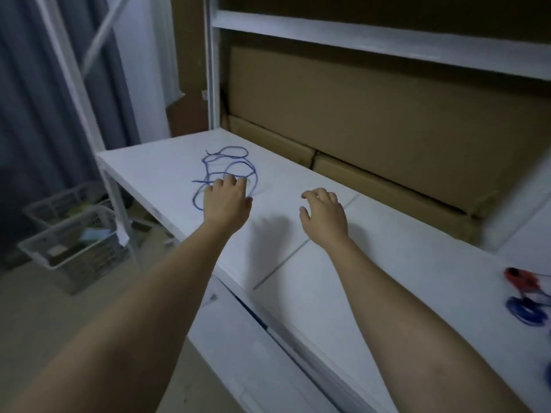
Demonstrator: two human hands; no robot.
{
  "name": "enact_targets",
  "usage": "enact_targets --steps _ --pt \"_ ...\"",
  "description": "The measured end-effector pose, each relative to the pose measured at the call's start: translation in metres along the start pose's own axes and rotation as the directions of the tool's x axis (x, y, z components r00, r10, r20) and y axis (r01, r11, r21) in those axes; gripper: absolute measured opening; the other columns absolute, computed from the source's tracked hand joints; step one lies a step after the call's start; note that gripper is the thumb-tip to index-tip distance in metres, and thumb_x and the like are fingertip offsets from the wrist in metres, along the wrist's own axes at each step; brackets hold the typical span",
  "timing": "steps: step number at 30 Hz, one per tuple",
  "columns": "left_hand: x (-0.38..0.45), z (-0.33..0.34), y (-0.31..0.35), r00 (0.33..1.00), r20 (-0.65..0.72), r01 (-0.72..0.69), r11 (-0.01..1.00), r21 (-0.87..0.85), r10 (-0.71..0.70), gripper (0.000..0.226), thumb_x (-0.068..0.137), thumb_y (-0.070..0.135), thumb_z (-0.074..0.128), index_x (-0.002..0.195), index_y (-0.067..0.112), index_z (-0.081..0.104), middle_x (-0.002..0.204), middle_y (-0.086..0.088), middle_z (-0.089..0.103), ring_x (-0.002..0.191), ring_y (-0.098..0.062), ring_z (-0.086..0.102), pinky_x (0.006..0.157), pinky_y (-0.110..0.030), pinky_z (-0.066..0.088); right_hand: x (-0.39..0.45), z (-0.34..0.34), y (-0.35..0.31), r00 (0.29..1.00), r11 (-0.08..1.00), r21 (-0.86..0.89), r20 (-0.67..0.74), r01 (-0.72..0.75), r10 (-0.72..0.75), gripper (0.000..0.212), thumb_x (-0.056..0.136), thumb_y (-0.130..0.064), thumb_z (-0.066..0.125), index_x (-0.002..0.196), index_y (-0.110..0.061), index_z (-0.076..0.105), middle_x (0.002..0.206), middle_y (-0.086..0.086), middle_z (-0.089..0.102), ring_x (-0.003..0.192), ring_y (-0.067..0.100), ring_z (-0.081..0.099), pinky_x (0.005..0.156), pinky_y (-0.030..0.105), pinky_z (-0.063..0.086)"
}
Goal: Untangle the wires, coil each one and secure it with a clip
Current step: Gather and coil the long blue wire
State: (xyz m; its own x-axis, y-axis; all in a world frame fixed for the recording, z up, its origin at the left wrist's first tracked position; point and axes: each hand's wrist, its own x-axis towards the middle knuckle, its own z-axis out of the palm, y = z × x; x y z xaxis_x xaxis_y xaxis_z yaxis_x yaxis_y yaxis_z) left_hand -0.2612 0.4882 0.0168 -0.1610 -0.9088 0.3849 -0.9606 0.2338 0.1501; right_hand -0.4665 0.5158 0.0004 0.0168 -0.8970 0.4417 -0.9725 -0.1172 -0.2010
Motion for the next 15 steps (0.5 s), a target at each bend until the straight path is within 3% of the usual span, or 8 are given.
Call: enact_targets --steps 8,15 --pt "0.081 -0.02 -0.184 0.998 0.039 0.047 0.984 0.17 -0.054 0.043 0.098 0.037 0.046 0.132 0.01 0.044 0.13 -0.014 0.049 0.115 -0.034 0.049 0.089 -0.04 0.041 0.157 0.082 -0.147 0.996 0.993 -0.078 0.01 0.087 -0.086 0.036 0.097 -0.022 0.044 0.131 -0.013 0.049 0.132 0.009 0.047 0.12 0.028 0.04 0.093 0.036 0.035" --pt "0.171 0.002 -0.26 0.997 0.072 -0.025 0.986 0.163 0.014 0.042 0.098 0.038 0.046 0.132 0.012 0.043 0.13 -0.011 0.05 0.113 -0.033 0.052 0.089 -0.039 0.043 0.258 0.138 -0.185 0.989 0.991 -0.129 0.146 0.047 -0.028 0.033 0.097 -0.024 0.045 0.129 -0.014 0.051 0.131 0.009 0.046 0.122 0.028 0.039 0.093 0.038 0.037"
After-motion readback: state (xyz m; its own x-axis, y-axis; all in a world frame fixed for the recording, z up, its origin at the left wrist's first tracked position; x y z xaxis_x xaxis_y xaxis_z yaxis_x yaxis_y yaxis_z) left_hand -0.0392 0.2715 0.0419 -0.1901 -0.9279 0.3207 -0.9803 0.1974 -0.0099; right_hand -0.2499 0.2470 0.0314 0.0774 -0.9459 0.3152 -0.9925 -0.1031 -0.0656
